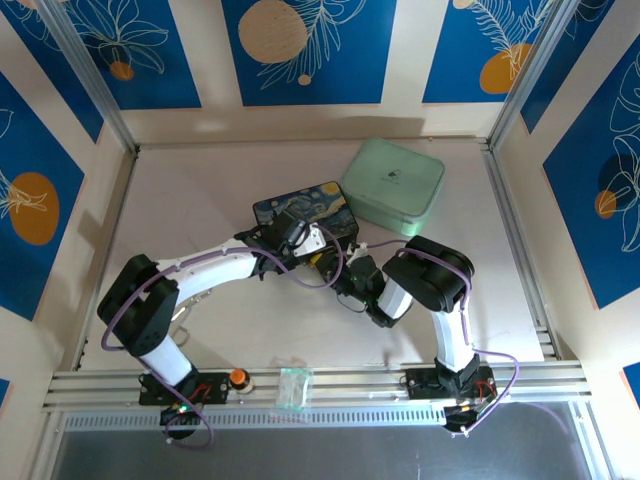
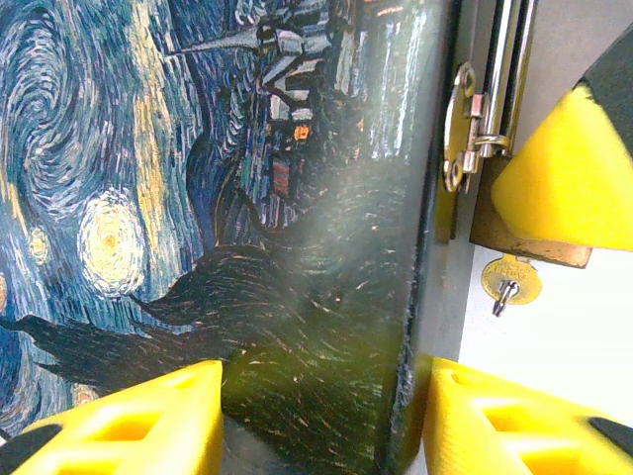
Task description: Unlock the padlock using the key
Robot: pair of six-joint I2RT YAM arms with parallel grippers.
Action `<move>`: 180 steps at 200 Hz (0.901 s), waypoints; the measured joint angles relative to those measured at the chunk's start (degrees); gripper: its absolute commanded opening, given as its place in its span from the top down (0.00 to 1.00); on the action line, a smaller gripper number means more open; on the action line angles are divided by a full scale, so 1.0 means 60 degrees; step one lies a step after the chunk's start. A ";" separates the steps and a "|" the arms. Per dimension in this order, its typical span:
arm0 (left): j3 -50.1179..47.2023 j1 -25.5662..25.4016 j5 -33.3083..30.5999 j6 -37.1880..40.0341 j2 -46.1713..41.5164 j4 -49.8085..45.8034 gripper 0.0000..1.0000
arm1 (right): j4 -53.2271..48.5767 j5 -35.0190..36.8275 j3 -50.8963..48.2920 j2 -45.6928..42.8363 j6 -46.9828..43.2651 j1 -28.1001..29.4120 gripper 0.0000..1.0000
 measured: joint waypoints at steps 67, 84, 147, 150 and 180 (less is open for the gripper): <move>-0.0011 0.0000 0.0051 0.0000 -0.0015 0.0036 0.50 | 0.0135 -0.0244 -0.0091 -0.0015 0.0117 -0.0124 1.00; -0.0025 0.0000 0.0062 0.0000 -0.0018 0.0066 0.50 | 0.0211 -0.0295 -0.0091 0.0022 0.0321 -0.0135 1.00; -0.0138 0.0000 0.0069 0.0004 -0.0087 0.0182 0.50 | 0.1107 -0.0339 0.0051 0.0623 0.1410 -0.0131 1.00; -0.0142 0.0000 0.0069 0.0004 -0.0087 0.0182 0.50 | 0.1137 -0.0339 0.0051 0.0634 0.1435 -0.0131 1.00; -0.0193 0.0000 0.0073 0.0007 -0.0124 0.0229 0.50 | 0.1213 -0.0342 -0.0007 0.0634 0.1676 -0.0135 1.00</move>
